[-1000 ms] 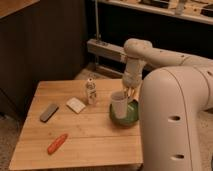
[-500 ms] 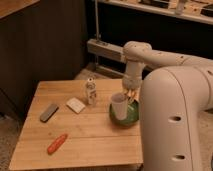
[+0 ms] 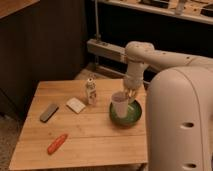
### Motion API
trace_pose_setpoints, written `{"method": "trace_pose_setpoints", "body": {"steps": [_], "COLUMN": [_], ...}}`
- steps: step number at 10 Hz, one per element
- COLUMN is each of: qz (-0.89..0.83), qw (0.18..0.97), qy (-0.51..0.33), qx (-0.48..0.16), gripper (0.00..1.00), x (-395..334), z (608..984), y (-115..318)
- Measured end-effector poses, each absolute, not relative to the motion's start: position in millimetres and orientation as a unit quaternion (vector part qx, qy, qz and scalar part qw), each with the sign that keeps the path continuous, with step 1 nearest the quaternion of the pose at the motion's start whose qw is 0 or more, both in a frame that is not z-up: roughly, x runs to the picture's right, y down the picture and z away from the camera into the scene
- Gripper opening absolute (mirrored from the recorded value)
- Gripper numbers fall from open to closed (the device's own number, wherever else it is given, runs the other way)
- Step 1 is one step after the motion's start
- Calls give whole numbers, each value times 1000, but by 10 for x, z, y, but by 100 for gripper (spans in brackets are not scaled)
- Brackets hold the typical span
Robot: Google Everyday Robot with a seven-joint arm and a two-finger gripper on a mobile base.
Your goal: Place the ceramic cup in the ceramic bowl
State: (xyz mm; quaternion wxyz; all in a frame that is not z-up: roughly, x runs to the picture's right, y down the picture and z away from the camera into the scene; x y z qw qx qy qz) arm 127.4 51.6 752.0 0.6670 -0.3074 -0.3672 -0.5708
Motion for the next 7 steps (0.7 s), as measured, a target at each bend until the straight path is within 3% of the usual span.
{"method": "trace_pose_setpoints", "body": {"steps": [5,7], "qz": [-574,-576], "qw": [675,677], "qy": [-379,-381], "qx": [-267,-256], "gripper": [12,19], "x": [1492,1604], "z": [7630,7672], "y": [459,465]}}
